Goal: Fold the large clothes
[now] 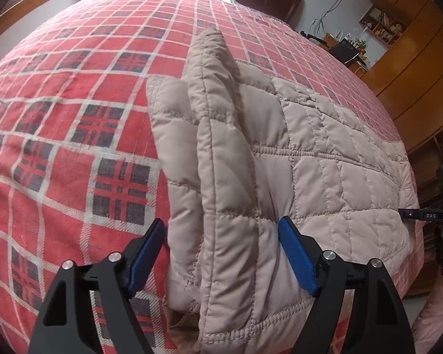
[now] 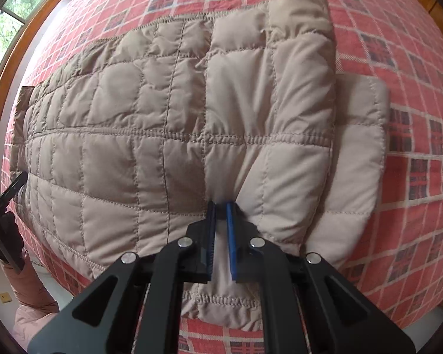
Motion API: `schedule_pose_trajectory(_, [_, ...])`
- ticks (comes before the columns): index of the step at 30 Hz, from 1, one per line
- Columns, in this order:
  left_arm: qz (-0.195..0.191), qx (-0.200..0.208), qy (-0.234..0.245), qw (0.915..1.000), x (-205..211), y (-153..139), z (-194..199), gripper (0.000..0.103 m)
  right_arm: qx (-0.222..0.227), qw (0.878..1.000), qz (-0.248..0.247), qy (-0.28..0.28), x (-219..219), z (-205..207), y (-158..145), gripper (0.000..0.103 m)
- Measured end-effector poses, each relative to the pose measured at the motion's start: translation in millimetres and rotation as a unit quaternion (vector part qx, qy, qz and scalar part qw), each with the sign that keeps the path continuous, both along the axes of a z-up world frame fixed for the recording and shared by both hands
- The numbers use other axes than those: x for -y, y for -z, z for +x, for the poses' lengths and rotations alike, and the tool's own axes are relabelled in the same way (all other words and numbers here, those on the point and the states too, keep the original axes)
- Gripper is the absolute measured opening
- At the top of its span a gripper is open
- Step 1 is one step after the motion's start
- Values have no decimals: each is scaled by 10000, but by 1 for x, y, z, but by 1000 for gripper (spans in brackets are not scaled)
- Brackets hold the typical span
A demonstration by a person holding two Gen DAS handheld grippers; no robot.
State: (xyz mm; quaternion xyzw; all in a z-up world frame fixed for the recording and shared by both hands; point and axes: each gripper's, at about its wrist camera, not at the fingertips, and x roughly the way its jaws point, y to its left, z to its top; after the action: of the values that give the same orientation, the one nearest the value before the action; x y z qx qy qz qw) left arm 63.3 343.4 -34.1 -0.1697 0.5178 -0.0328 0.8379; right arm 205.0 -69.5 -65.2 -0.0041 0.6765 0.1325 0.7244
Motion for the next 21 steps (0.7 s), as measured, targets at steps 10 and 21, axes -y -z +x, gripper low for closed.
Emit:
schedule_pose_trajectory(10, [-488, -28, -3, 9988, -3, 10, -9, 84, 82, 10000, 46, -11, 2, -2, 10, 5])
schedule_pose_trajectory(21, [-631, 27, -123, 9979, 15, -5, -13, 35, 62, 9999, 136, 67, 14, -1, 12, 4])
